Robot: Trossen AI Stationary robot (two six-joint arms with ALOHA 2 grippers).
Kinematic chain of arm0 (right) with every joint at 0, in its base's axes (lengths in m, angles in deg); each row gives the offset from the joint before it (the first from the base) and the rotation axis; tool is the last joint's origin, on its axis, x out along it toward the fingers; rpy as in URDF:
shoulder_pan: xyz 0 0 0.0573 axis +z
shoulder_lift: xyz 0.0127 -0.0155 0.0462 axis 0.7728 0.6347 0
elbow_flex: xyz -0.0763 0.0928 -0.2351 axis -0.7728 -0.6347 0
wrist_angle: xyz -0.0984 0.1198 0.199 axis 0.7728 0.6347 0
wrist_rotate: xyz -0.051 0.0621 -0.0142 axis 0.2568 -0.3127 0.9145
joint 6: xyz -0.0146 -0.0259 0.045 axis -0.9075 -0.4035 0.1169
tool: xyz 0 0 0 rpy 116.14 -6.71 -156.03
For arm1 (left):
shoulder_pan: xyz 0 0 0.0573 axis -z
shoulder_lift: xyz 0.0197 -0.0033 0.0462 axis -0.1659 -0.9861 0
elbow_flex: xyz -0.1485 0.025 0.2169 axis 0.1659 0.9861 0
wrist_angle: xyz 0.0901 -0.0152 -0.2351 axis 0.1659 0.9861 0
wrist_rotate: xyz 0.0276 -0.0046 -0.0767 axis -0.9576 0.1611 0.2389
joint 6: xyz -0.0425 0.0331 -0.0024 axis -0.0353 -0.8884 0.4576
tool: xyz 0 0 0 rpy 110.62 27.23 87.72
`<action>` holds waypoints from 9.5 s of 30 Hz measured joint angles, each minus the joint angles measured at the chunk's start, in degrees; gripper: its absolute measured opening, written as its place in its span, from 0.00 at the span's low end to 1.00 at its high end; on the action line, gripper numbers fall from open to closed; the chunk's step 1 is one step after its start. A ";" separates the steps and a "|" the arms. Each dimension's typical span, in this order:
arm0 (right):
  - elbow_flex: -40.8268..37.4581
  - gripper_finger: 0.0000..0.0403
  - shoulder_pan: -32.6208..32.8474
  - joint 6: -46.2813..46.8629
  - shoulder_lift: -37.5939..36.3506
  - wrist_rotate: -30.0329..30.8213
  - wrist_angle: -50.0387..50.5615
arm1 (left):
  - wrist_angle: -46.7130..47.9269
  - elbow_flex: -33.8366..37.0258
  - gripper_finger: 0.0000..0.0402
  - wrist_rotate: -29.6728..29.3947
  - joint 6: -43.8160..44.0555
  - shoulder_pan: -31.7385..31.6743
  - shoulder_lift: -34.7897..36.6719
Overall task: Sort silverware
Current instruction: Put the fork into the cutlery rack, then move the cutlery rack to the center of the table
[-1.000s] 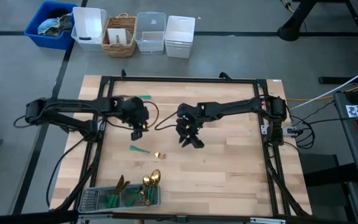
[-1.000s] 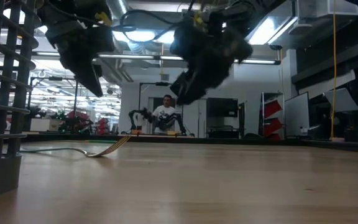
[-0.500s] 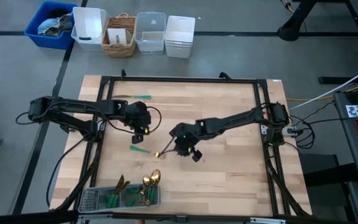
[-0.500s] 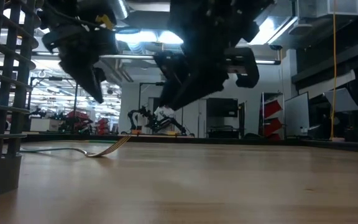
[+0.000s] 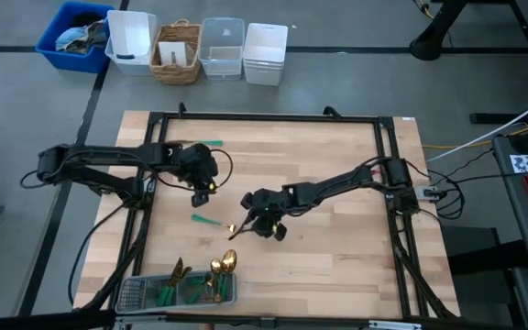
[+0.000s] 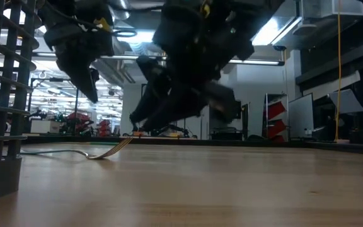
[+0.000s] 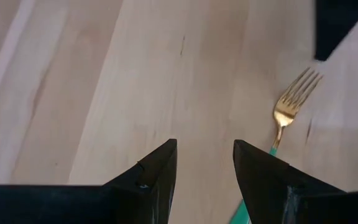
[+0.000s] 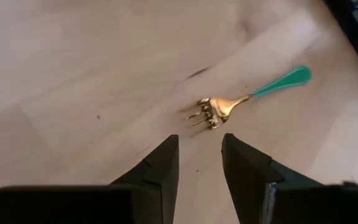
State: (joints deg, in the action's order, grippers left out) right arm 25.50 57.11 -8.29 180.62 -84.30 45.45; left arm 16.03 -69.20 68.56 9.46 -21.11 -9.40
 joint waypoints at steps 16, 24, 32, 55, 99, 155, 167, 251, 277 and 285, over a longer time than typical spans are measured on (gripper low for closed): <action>0.03 0.30 0.98 -4.05 5.66 2.73 -11.80 | -0.80 0.02 0.37 0.08 0.02 0.05 1.11; 0.02 0.30 1.03 -4.06 8.04 2.75 -13.01 | -0.91 0.02 0.37 0.07 0.03 0.05 1.11; 0.02 0.29 1.01 -4.06 8.04 2.73 -15.70 | -0.95 0.02 0.37 0.07 0.06 0.05 1.11; 0.04 0.02 1.01 5.56 7.25 10.31 -13.85 | -0.56 0.09 0.37 0.63 1.43 0.05 4.78; 29.63 0.01 1.05 62.52 -16.30 -21.02 25.00 | -9.71 16.96 0.37 -9.94 10.08 4.94 45.13; 29.49 0.13 5.77 95.26 4.41 -20.87 -0.46 | -6.72 17.18 0.37 -10.54 5.92 4.93 44.65; 29.49 0.20 2.03 88.38 4.41 -30.69 -0.56 | -6.71 17.20 0.37 -11.72 7.68 4.93 44.65; 29.49 0.19 -32.75 21.16 4.32 -24.58 38.57 | 26.97 -20.96 0.29 2.27 -14.48 -36.39 -9.78; 29.46 0.35 -26.71 34.91 11.45 -7.45 6.51 | 23.15 -16.94 0.29 4.76 -4.37 -33.88 13.00; 29.45 0.35 -26.36 35.91 13.46 -7.61 7.67 | 11.33 -4.89 0.29 4.07 -1.57 -32.67 15.47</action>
State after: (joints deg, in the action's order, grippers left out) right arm 54.96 30.74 27.63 194.08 -91.91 53.12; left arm 27.36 -74.08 72.63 7.88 -53.78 6.07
